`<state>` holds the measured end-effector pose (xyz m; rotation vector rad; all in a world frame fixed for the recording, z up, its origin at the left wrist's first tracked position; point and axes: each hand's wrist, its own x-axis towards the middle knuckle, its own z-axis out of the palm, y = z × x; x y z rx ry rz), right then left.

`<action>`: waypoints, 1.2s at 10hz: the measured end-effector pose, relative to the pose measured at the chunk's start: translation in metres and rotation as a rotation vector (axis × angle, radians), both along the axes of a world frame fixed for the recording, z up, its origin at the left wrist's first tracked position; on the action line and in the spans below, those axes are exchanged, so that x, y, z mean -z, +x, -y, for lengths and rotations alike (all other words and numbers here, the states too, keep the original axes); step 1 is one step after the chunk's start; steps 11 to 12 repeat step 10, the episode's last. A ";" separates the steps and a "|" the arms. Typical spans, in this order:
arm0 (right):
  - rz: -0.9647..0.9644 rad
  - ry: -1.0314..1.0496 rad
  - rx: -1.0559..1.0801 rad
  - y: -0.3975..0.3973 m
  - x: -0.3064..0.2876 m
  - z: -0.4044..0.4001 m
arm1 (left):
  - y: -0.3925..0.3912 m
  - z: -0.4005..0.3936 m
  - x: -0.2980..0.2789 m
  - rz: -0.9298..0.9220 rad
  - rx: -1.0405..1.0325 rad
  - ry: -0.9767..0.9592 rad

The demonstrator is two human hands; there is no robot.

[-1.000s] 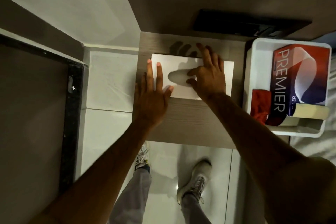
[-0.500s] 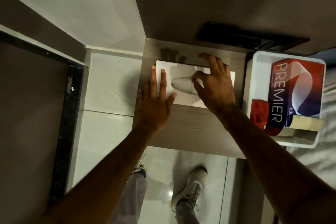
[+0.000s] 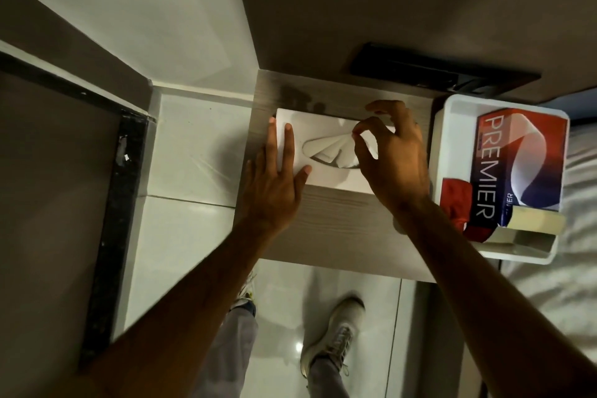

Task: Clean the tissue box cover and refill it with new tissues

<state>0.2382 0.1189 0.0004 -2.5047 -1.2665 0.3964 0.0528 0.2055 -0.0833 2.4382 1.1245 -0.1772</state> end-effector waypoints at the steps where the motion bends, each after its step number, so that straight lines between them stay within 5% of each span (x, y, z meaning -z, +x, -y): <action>1: -0.006 0.029 -0.001 -0.001 0.002 0.002 | 0.001 0.001 -0.002 -0.001 -0.002 0.003; 4: -0.041 0.101 0.208 -0.010 0.018 0.041 | -0.003 0.013 -0.011 -0.026 0.078 0.066; 5: -0.109 -0.025 0.347 -0.017 0.037 0.065 | -0.006 0.013 -0.005 -0.065 0.065 0.093; 7: -0.243 0.041 0.317 -0.034 0.064 0.078 | -0.008 0.011 0.005 -0.002 0.083 0.097; 12: -0.296 -0.123 0.269 -0.021 0.035 0.084 | 0.001 0.009 -0.034 -0.224 0.126 0.073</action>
